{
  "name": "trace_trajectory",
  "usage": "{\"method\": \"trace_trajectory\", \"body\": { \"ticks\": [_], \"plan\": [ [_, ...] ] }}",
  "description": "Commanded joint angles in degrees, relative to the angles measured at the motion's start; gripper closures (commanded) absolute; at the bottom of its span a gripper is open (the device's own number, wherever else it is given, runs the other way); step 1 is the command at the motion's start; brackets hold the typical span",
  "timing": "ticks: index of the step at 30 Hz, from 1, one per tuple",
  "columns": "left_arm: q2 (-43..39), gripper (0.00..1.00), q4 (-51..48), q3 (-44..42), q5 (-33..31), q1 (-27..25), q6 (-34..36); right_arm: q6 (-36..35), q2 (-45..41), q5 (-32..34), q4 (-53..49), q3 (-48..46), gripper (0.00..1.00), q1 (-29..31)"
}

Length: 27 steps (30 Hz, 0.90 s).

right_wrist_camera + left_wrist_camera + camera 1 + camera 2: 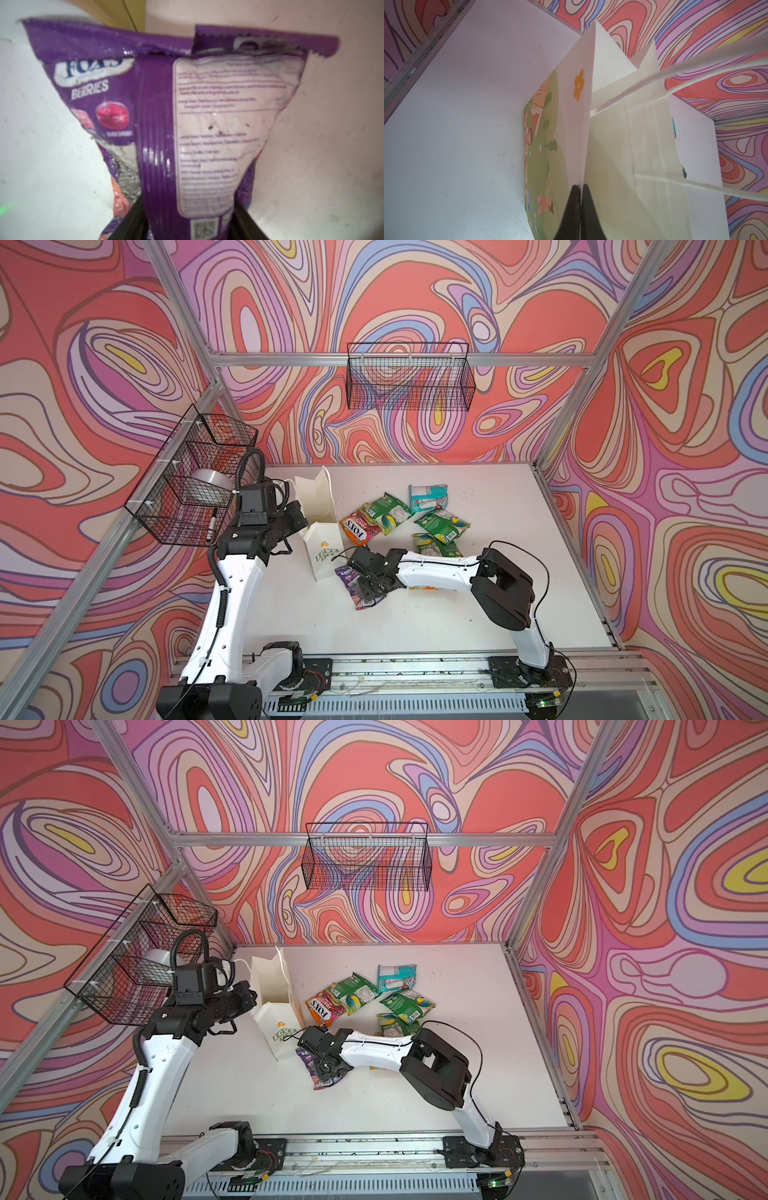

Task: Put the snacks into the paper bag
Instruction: 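Grasp the purple FOX'S berries bag with the right gripper, then lift the purple berries bag and carry it over the paper bag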

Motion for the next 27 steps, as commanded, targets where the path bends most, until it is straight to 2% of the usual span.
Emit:
{"method": "trace_trajectory", "body": {
  "ticks": [1, 5, 8, 18, 27],
  "plan": [
    [-1.22, 1.0, 0.27, -0.82, 1.31, 0.2, 0.0, 0.51, -0.11, -0.6, -1.25, -1.53, 0.64, 0.54],
    [-2.04, 1.0, 0.56, -1.01, 2.3, 0.24, -0.22, 0.74, -1.5, 0.71, -2.33, -1.23, 0.79, 0.54],
    [-2.31, 1.0, 0.74, -1.0, 2.92, 0.24, -0.24, 0.91, -2.86, 2.53, -3.92, -0.39, 0.85, 0.54],
    [-3.13, 1.0, 1.87, -1.41, 6.33, 0.24, -0.89, 1.21, -10.07, 9.99, -7.11, 0.12, 0.9, -0.48],
    [-4.25, 1.0, 1.45, -1.25, 7.94, 0.32, -1.21, -0.47, -17.06, 15.37, -9.05, 0.8, 0.95, -4.47]
  ]
}}
